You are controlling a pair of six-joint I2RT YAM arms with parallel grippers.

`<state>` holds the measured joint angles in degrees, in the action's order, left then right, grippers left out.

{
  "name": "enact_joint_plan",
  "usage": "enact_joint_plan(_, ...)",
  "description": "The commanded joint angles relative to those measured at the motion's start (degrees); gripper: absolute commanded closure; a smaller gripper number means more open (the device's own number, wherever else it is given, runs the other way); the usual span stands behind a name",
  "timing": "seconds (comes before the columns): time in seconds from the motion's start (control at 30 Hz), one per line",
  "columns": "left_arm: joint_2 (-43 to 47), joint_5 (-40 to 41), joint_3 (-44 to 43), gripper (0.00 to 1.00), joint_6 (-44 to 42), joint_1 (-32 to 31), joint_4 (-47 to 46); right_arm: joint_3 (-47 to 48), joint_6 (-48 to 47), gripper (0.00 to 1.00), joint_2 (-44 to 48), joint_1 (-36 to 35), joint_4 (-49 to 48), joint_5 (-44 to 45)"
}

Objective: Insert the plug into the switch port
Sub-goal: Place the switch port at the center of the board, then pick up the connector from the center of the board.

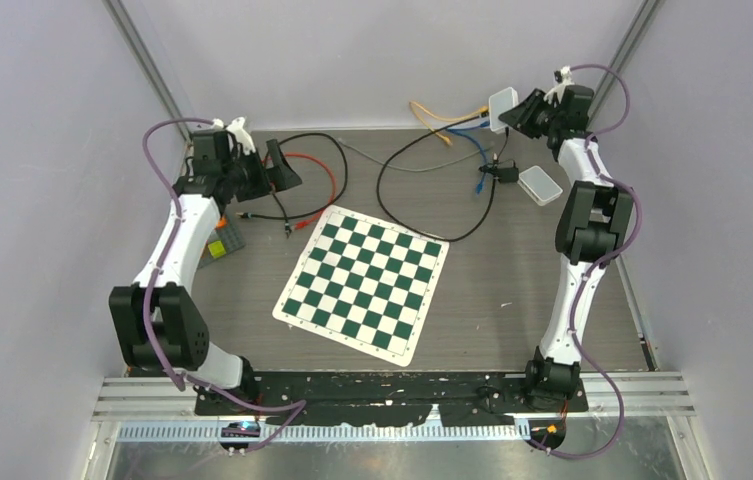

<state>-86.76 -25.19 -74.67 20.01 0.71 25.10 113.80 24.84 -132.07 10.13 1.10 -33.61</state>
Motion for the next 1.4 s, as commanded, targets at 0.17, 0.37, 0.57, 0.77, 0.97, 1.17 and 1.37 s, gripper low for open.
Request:
enact_joint_plan(0.17, 13.1, 10.2, 8.2, 0.0, -4.7, -11.1, 8.4, 0.7, -2.9, 0.15, 1.9, 4.7, 7.2, 4.9)
enact_joint_plan(0.37, 17.8, 13.3, 10.7, 0.0, -6.6, -14.8, 10.6, -1.3, -17.1, 0.06, 5.3, 5.6, 20.0, 16.1)
enact_joint_plan(0.57, 24.1, 17.5, 14.6, 0.0, -7.7, -14.9, 9.3, 1.3, -22.0, 0.09, 2.0, 6.2, 25.6, 18.6)
enact_joint_plan(0.77, 25.4, 17.1, 17.2, 0.0, -7.9, -15.1, 7.6, 6.0, -19.5, 0.17, -2.9, 6.3, 27.7, 20.5)
enact_joint_plan(0.97, 26.2, 16.5, 17.6, 0.0, -7.7, -15.1, 6.9, 10.3, -17.0, 0.29, -5.4, 6.0, 30.4, 23.6)
enact_joint_plan(1.17, 27.0, 16.7, 17.2, 0.0, -6.9, -15.2, 7.1, 8.9, -15.1, 0.27, -6.0, 5.5, 32.0, 23.8)
enact_joint_plan(1.37, 29.1, 17.4, 17.8, 0.0, -7.4, -15.2, 7.9, 8.1, -15.4, 0.31, -7.0, 5.6, 33.2, 22.0)
